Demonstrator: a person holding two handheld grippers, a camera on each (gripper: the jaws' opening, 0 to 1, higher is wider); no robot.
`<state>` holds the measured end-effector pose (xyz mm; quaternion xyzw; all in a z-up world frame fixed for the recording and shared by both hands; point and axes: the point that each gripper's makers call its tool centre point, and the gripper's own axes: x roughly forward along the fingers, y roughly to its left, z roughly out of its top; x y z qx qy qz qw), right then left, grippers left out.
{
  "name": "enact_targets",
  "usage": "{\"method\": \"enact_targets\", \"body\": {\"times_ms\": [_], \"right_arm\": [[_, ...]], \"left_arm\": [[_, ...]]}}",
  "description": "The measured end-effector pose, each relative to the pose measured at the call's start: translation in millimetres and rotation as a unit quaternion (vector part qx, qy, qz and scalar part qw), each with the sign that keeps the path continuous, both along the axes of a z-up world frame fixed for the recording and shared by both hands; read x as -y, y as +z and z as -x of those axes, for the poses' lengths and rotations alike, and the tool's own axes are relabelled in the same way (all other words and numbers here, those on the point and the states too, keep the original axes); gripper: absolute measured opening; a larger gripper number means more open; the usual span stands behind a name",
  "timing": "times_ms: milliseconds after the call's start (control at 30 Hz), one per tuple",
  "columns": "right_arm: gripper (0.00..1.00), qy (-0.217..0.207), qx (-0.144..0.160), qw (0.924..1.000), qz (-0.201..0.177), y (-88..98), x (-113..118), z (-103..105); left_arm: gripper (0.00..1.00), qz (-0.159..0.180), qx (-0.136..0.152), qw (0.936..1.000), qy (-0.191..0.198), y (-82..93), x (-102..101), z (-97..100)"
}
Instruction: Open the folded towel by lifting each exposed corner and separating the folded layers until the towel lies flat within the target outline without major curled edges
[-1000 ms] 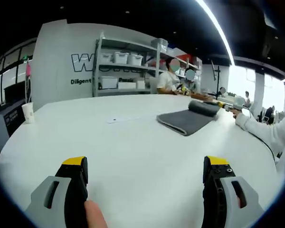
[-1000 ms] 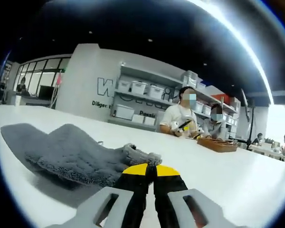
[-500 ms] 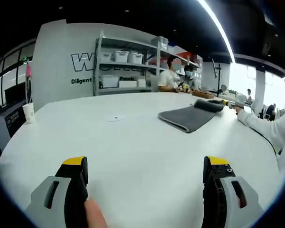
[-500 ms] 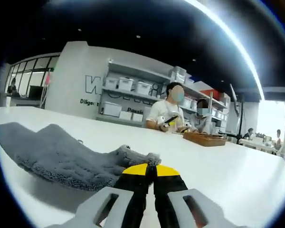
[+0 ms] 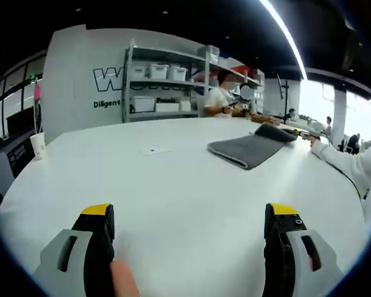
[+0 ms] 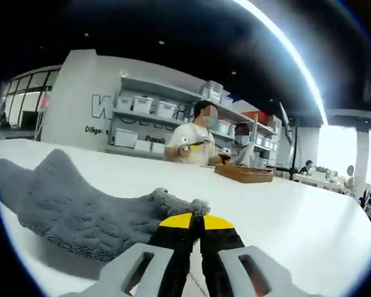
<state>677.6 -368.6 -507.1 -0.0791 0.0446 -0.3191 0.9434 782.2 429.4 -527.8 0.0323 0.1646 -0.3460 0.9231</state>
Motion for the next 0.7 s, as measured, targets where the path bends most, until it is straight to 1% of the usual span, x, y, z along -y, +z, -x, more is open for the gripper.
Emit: {"method": "enact_targets", "body": {"times_ms": [200,533,567,600,633,667,700], "right_arm": [[0.0,-0.03,0.004,0.9995,-0.003,-1.1,18.9,16.2],[0.0,-0.031,-0.003,0.9995,0.003,-2.3,23.6,17.5],[0.01,-0.03,-0.006,0.9995,0.006,-2.5,23.9,17.8],[0.05,-0.035,-0.02,0.9989,0.023,-2.5,25.8,20.1],[0.09,-0.037,-0.024,0.9987,0.026,-2.6,26.2,20.9],[0.19,-0.043,-0.024,0.9984,0.028,-2.0,26.7,22.5],[0.26,-0.049,-0.024,0.998,0.03,-1.3,27.1,24.1]], "left_arm": [[1.0,-0.002,-0.001,1.0,-0.001,-1.7,0.4,-0.4],[1.0,-0.005,-0.002,1.0,-0.003,-5.0,2.1,-0.7],[1.0,-0.006,-0.002,1.0,-0.003,-5.0,2.2,-0.5],[1.0,-0.006,-0.001,1.0,-0.003,-5.0,2.1,-0.5],[1.0,-0.007,-0.001,1.0,-0.003,-5.0,1.8,-0.4],[1.0,-0.008,-0.001,1.0,-0.002,-5.0,1.8,-0.3],[1.0,-0.008,-0.001,1.0,-0.002,-5.1,1.8,-0.2]]}}
